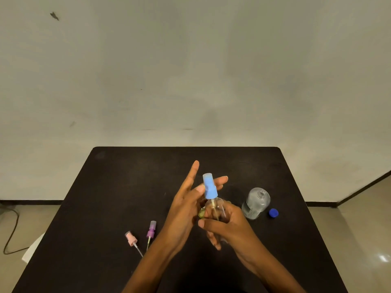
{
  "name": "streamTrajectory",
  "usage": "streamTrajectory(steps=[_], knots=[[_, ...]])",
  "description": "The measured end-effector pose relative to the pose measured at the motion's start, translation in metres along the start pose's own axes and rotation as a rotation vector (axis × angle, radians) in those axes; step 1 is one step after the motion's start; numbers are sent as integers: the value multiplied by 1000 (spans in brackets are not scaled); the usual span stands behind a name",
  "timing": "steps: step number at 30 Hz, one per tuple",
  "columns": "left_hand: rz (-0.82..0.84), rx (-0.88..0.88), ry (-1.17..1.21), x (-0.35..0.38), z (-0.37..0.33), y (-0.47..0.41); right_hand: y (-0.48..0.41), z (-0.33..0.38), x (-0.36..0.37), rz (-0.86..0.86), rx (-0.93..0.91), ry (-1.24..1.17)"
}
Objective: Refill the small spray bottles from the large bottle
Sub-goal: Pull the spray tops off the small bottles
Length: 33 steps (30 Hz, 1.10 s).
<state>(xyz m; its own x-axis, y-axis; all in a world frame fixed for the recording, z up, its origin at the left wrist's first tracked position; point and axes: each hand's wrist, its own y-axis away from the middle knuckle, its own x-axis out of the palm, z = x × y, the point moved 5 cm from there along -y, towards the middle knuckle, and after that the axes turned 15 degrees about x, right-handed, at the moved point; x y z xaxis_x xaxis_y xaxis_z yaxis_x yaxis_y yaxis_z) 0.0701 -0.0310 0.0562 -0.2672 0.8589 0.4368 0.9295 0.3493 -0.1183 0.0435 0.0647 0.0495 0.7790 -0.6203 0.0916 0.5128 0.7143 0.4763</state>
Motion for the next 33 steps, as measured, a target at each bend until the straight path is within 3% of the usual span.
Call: streamTrajectory(steps=[11, 17, 26, 33], knots=[[-84, 119, -217, -4, -7, 3, 0, -4, 7, 9, -12, 39], [-5, 60, -24, 1, -6, -2, 0, -2, 5, 18, -7, 2], [-164, 121, -252, -12, -6, 4, -2, -7, 10, 18, -6, 60], [-421, 132, -221, -42, -11, 5, -5, -19, 11, 25, 70, 117]])
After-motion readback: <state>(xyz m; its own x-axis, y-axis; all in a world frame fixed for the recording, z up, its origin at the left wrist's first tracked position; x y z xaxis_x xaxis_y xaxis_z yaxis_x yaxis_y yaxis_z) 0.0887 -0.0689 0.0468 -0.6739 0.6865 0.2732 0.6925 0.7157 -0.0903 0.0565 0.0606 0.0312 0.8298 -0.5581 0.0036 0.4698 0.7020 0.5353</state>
